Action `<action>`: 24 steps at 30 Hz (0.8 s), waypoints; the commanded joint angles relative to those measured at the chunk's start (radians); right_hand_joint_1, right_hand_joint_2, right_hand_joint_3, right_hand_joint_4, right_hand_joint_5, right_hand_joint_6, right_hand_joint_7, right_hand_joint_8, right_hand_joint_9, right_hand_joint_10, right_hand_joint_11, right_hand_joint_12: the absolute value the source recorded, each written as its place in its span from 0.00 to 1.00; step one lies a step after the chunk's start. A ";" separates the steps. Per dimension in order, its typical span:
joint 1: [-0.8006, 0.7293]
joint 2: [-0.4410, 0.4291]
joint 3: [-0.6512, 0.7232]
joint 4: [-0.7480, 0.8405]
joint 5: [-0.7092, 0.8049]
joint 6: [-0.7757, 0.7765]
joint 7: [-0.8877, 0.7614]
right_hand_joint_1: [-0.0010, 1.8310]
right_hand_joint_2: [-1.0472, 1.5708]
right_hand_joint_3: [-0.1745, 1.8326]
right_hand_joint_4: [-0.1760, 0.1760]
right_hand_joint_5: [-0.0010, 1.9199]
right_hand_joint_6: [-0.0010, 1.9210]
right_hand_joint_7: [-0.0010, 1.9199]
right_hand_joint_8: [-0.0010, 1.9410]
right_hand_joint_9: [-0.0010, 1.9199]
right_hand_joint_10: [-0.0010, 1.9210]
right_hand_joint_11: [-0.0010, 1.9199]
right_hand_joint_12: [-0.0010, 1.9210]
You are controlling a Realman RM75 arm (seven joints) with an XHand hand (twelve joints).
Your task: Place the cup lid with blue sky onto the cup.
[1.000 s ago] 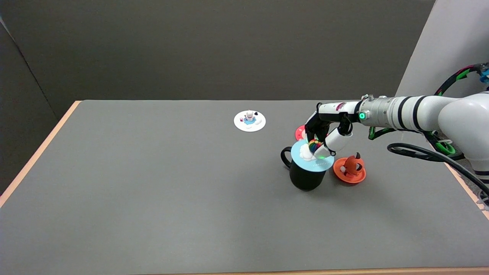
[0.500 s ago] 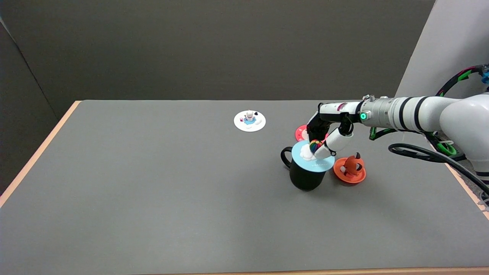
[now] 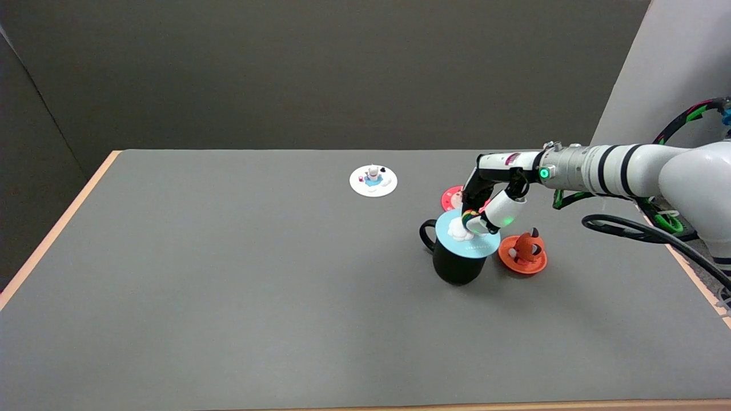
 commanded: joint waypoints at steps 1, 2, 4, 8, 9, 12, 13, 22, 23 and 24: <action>-0.008 -0.005 0.015 0.000 0.003 0.026 -0.001 0.49 0.66 0.41 0.06 0.43 0.17 0.33 0.49 0.23 0.48 0.19 0.42; -0.010 -0.006 0.020 0.000 0.003 0.036 -0.001 0.49 0.66 0.41 0.05 0.43 0.16 0.33 0.49 0.23 0.48 0.19 0.42; -0.013 -0.009 0.028 0.000 0.003 0.051 -0.001 0.49 0.66 0.42 0.03 0.42 0.15 0.33 0.47 0.22 0.47 0.19 0.42; -0.013 -0.015 0.038 -0.001 0.004 0.081 -0.001 0.50 0.65 0.41 0.03 0.42 0.14 0.33 0.45 0.22 0.45 0.19 0.42; -0.012 -0.015 0.038 -0.001 0.004 0.081 -0.001 0.50 0.65 0.43 0.02 0.42 0.14 0.34 0.44 0.22 0.45 0.19 0.42; -0.005 -0.015 0.049 -0.001 0.015 0.082 -0.001 0.50 0.65 0.42 0.05 0.45 0.18 0.34 0.44 0.22 0.44 0.20 0.41; -0.001 -0.015 0.057 -0.001 0.023 0.083 -0.001 0.50 0.65 0.43 0.06 0.46 0.18 0.34 0.44 0.22 0.44 0.20 0.41; 0.004 -0.069 0.132 -0.003 0.031 0.231 -0.001 0.50 0.65 0.41 0.05 0.44 0.19 0.35 0.42 0.23 0.41 0.20 0.41; -0.005 -0.082 0.138 -0.003 0.030 0.273 -0.001 0.50 0.64 0.43 0.03 0.43 0.16 0.36 0.38 0.23 0.38 0.20 0.41; -0.011 -0.093 0.140 -0.002 0.027 0.299 -0.001 0.51 0.63 0.45 0.01 0.43 0.14 0.37 0.34 0.24 0.35 0.19 0.42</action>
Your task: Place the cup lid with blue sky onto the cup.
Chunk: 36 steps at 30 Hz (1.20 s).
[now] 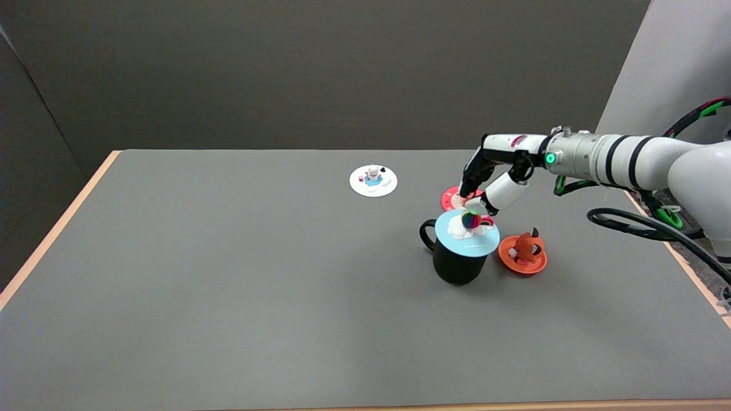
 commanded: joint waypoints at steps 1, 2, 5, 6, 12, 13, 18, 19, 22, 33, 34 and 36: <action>-0.015 -0.100 0.091 0.000 0.002 0.282 -0.005 0.51 0.63 0.44 0.00 0.42 0.15 0.38 0.32 0.24 0.34 0.20 0.41; -0.020 -0.120 0.089 0.001 -0.014 0.332 -0.016 0.51 0.64 0.42 0.00 0.41 0.15 0.39 0.31 0.25 0.32 0.20 0.41; -0.029 -0.180 0.082 0.001 -0.095 0.467 -0.064 0.51 0.64 0.43 0.00 0.42 0.15 0.40 0.30 0.26 0.32 0.20 0.41; -0.029 -0.207 0.082 0.002 -0.130 0.527 -0.073 0.51 0.64 0.43 0.00 0.43 0.16 0.42 0.29 0.27 0.32 0.20 0.41; -0.025 -0.311 0.079 0.007 -0.180 0.738 -0.149 0.51 0.63 0.46 0.10 0.45 0.16 0.48 0.25 0.30 0.35 0.20 0.45; -0.027 -0.325 0.071 0.008 -0.180 0.783 -0.164 0.52 0.64 0.46 0.10 0.45 0.16 0.49 0.25 0.30 0.36 0.20 0.45; -0.039 -0.404 -0.002 0.058 -0.180 1.114 -0.219 0.52 0.64 0.47 0.11 0.45 0.17 0.51 0.20 0.32 0.33 0.20 0.45; -0.042 -0.411 -0.018 0.073 -0.180 1.173 -0.237 0.52 0.64 0.47 0.12 0.45 0.17 0.51 0.19 0.32 0.33 0.20 0.44; -0.040 -0.425 -0.035 0.096 -0.180 1.259 -0.266 0.51 0.64 0.47 0.17 0.45 0.18 0.52 0.18 0.34 0.32 0.20 0.43; -0.188 -0.457 0.071 0.144 -0.136 1.349 -0.209 0.39 0.60 0.53 0.19 0.38 0.13 0.40 0.10 0.37 0.11 0.19 0.39; -0.200 -0.460 0.085 0.150 -0.112 1.350 -0.180 0.39 0.60 0.52 0.20 0.36 0.12 0.39 0.11 0.37 0.11 0.20 0.38; -0.226 -0.473 0.121 0.173 -0.034 1.357 -0.090 0.38 0.58 0.55 0.22 0.33 0.11 0.37 0.10 0.36 0.11 0.21 0.38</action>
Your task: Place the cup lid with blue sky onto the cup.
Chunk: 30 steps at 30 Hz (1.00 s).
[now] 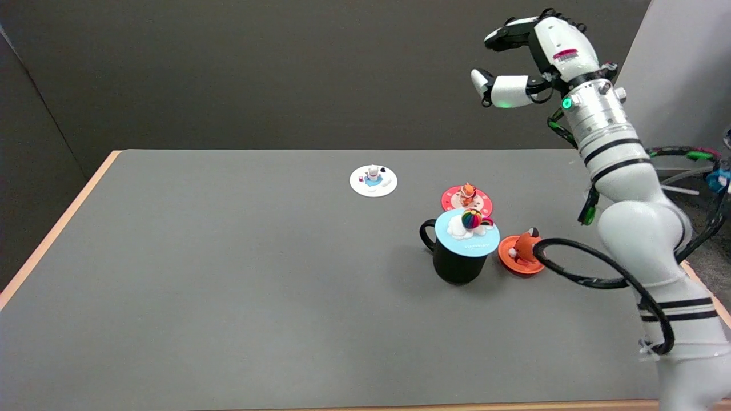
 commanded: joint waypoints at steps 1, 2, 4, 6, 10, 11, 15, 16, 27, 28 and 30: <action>-0.170 -0.137 0.116 0.113 0.137 0.325 0.120 0.38 0.58 0.54 0.23 0.32 0.11 0.36 0.11 0.35 0.11 0.23 0.34; -0.178 -0.144 0.133 0.129 0.154 0.325 0.146 0.37 0.57 0.54 0.24 0.30 0.10 0.35 0.10 0.34 0.11 0.25 0.30; -0.187 -0.149 0.154 0.149 0.151 0.318 0.156 0.37 0.55 0.55 0.26 0.28 0.10 0.32 0.10 0.31 0.11 0.26 0.24; -0.198 -0.147 0.168 0.174 0.152 0.314 0.159 0.36 0.54 0.55 0.27 0.27 0.10 0.30 0.10 0.29 0.10 0.26 0.21; -0.201 -0.144 0.185 0.216 0.153 0.314 0.211 0.35 0.52 0.56 0.28 0.24 0.10 0.28 0.08 0.26 0.10 0.23 0.22; -0.201 -0.142 0.191 0.226 0.153 0.315 0.224 0.35 0.52 0.56 0.28 0.23 0.10 0.27 0.08 0.26 0.10 0.23 0.21; -0.202 -0.136 0.211 0.244 0.142 0.319 0.231 0.34 0.51 0.56 0.29 0.23 0.10 0.26 0.08 0.24 0.09 0.22 0.20; -0.205 -0.134 0.221 0.249 0.142 0.320 0.233 0.34 0.51 0.56 0.29 0.23 0.10 0.26 0.08 0.24 0.09 0.22 0.20; -0.268 -0.135 0.267 0.285 0.144 0.353 0.266 0.34 0.51 0.56 0.30 0.24 0.10 0.27 0.08 0.23 0.09 0.19 0.18; -0.274 -0.135 0.267 0.285 0.142 0.357 0.272 0.34 0.51 0.56 0.31 0.24 0.10 0.27 0.08 0.23 0.09 0.19 0.18; -0.285 -0.135 0.266 0.285 0.142 0.362 0.278 0.33 0.51 0.56 0.31 0.24 0.10 0.27 0.08 0.23 0.09 0.19 0.18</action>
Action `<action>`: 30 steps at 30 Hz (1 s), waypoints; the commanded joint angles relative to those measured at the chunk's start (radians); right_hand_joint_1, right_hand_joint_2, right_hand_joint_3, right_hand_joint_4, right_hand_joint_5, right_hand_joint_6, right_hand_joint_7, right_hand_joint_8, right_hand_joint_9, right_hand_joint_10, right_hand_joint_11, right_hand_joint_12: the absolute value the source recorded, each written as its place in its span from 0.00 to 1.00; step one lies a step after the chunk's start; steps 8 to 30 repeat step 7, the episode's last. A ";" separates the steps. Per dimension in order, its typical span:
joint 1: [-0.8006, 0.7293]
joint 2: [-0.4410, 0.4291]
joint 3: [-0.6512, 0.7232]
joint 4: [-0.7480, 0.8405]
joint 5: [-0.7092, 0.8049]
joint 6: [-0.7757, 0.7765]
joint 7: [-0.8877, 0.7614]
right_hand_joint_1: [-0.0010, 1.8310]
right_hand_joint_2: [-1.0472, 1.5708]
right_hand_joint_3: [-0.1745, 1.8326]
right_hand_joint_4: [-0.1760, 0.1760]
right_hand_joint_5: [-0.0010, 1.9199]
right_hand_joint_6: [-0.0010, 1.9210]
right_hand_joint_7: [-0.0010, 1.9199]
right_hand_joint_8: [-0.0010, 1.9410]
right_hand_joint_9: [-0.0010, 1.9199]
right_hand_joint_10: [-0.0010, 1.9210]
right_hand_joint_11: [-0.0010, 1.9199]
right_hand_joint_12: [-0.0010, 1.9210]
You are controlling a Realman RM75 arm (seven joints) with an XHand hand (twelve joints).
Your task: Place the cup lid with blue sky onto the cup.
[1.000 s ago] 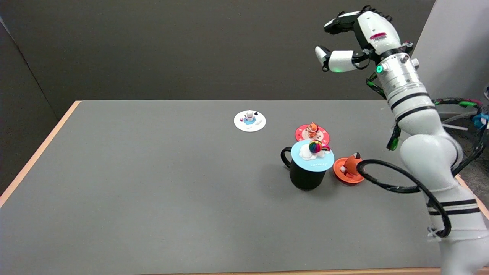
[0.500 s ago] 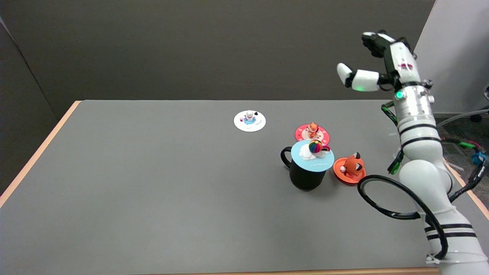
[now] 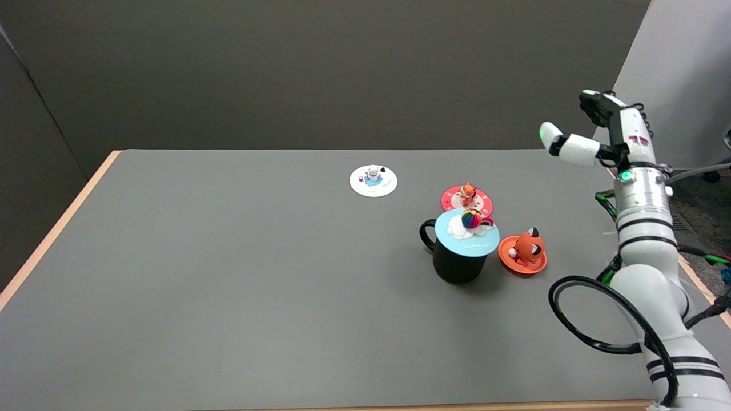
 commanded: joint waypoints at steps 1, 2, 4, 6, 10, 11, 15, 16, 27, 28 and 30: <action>-0.095 -0.012 0.063 0.070 0.015 0.070 0.092 0.33 0.51 0.56 0.31 0.24 0.10 0.27 0.08 0.23 0.09 0.19 0.18; -0.101 -0.014 0.060 0.072 0.015 0.076 0.101 0.33 0.51 0.56 0.31 0.24 0.10 0.27 0.08 0.23 0.09 0.19 0.18; -0.112 -0.019 0.055 0.077 0.015 0.089 0.115 0.33 0.51 0.56 0.31 0.25 0.10 0.28 0.08 0.24 0.09 0.20 0.18; -0.117 -0.026 0.052 0.086 0.015 0.095 0.136 0.33 0.52 0.56 0.32 0.25 0.10 0.28 0.08 0.24 0.09 0.20 0.18; -0.119 -0.029 0.051 0.088 0.015 0.096 0.143 0.33 0.52 0.56 0.32 0.25 0.10 0.28 0.08 0.24 0.09 0.20 0.18; -0.119 -0.029 0.051 0.088 0.015 0.096 0.143 0.33 0.52 0.56 0.32 0.25 0.10 0.28 0.08 0.24 0.09 0.20 0.18; -0.119 -0.029 0.051 0.088 0.015 0.096 0.143 0.33 0.52 0.56 0.32 0.25 0.10 0.28 0.08 0.24 0.09 0.20 0.18; -0.119 -0.029 0.051 0.088 0.015 0.096 0.143 0.33 0.52 0.56 0.32 0.25 0.10 0.28 0.08 0.24 0.09 0.20 0.18; -0.119 -0.029 0.051 0.088 0.015 0.096 0.143 0.33 0.52 0.56 0.32 0.25 0.10 0.28 0.08 0.24 0.09 0.20 0.18; -0.119 -0.029 0.051 0.088 0.015 0.096 0.143 0.33 0.52 0.56 0.32 0.25 0.10 0.28 0.08 0.24 0.09 0.20 0.18; -0.119 -0.029 0.051 0.088 0.015 0.096 0.143 0.33 0.52 0.56 0.32 0.25 0.10 0.28 0.08 0.24 0.09 0.20 0.18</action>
